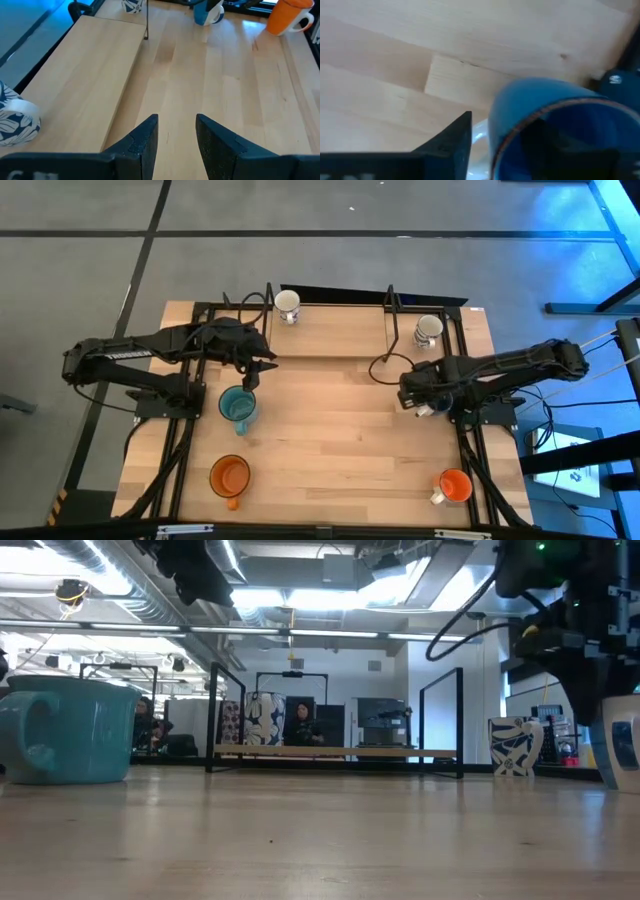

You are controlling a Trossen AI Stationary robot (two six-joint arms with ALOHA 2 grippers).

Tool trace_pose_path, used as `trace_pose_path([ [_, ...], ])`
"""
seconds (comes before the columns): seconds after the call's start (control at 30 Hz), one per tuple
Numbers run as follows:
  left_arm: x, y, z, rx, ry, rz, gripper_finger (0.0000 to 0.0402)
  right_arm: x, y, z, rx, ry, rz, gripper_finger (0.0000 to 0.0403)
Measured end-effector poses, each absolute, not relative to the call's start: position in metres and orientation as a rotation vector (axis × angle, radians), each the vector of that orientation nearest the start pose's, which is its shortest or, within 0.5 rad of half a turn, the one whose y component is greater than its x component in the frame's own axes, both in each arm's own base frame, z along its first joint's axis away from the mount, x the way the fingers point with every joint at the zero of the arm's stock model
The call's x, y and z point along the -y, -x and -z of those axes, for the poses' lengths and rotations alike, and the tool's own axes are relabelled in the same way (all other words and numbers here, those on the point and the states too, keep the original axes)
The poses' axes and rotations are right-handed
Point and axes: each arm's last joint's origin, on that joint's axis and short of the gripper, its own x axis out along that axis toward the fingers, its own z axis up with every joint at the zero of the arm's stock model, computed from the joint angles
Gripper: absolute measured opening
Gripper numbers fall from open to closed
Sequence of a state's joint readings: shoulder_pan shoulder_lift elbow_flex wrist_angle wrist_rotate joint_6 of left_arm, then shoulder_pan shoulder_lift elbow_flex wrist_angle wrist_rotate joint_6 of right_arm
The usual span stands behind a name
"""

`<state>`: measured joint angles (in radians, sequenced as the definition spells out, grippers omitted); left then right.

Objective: Place coffee mugs
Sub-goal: Put the blue mug on the shelf

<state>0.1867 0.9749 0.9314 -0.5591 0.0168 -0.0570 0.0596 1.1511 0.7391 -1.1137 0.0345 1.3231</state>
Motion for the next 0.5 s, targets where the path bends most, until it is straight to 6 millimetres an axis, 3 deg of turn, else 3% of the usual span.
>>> trace_pose_path([
  [0.27, -0.036, -0.195, -0.317, -0.597, 0.093, -0.177, 0.0126, -0.009, -0.166, -0.205, -1.292, -0.938, 0.919, 0.0016],
  [0.37, -0.037, -0.195, -0.317, -0.598, 0.083, -0.175, 0.0126, -0.009, -0.172, -0.205, -1.258, -0.928, 0.857, 0.0013],
  [0.5, -0.037, -0.195, -0.317, -0.598, 0.078, -0.176, 0.0126, -0.011, -0.198, -0.216, -1.080, -0.936, 0.678, 0.0007],
])
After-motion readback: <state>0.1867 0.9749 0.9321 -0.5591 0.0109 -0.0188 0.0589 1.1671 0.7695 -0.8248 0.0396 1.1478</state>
